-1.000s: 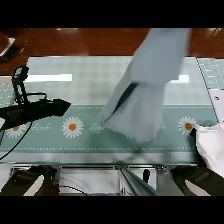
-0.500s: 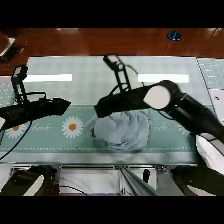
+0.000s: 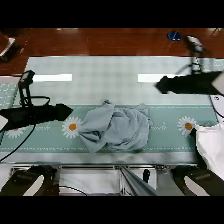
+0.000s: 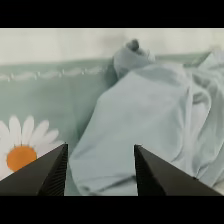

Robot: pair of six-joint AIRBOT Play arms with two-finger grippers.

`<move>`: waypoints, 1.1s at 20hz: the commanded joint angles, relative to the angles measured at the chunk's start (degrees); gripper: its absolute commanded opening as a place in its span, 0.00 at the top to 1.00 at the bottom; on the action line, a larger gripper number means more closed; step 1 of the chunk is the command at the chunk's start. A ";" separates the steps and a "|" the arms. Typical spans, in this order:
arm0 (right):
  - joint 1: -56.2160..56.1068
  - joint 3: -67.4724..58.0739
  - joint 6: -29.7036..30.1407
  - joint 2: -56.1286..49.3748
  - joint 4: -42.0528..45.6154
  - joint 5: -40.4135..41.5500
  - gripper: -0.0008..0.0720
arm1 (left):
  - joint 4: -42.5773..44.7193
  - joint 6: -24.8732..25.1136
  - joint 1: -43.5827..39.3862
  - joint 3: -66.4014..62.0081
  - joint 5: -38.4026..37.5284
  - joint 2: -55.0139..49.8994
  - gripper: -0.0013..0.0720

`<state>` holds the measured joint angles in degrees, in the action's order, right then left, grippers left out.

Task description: Fold the shirts.

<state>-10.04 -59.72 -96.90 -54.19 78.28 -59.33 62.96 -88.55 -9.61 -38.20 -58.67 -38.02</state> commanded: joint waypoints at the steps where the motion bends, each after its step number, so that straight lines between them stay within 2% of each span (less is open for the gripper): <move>1: 20.96 14.10 -2.21 10.67 7.41 -6.27 0.43 | -0.44 -0.15 0.94 2.14 -6.08 -5.22 0.29; 3: 30.25 24.11 4.24 14.03 -2.38 -6.60 0.43 | -2.10 2.99 6.88 2.62 -6.80 -11.76 0.29; 4: 33.18 27.80 7.54 14.80 -6.84 -7.08 0.43 | -6.88 6.29 11.58 2.62 -7.21 -14.58 0.29; 6: 36.15 33.33 12.33 14.95 -13.66 -7.80 0.43 | -22.64 17.07 20.70 3.02 -12.81 -21.05 0.29; 7: 36.15 35.19 13.38 14.95 -15.10 -7.56 0.43 | -27.58 21.55 22.60 3.50 -15.78 -24.00 0.29; 9: 35.89 38.14 13.60 14.95 -16.94 -6.86 0.43 | -28.70 25.55 21.07 4.72 -18.51 -29.05 0.29; 11: 35.89 39.80 13.60 14.95 -17.49 -6.69 0.43 | -28.72 28.24 15.80 6.34 -17.90 -32.04 0.29; 16: 35.89 40.26 13.88 14.95 -18.21 -8.26 0.43 | -28.72 28.96 4.02 6.60 -11.10 -36.24 0.29; 17: 35.89 40.65 13.88 14.95 -18.45 -8.72 0.43 | -28.72 28.96 2.80 6.60 -10.19 -36.79 0.35; 18: 35.89 41.57 13.92 14.95 -18.95 -9.14 0.43 | -28.70 28.96 2.43 6.60 -9.62 -37.13 0.68; 19: 35.87 42.73 14.08 14.95 -20.44 -9.18 0.43 | -28.72 29.00 2.49 6.58 -9.18 -37.16 0.94; 21: 35.28 43.98 16.55 14.95 -27.02 -9.51 0.43 | -28.72 29.35 2.91 6.19 -9.46 -37.07 0.95; 22: 33.31 44.09 16.57 14.86 -27.61 -9.20 0.43 | -28.72 29.35 2.93 5.92 -9.42 -37.07 0.95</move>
<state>25.02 -17.02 -82.02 -39.31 55.86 -68.10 34.52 -59.81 -5.91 -31.90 -69.04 -74.54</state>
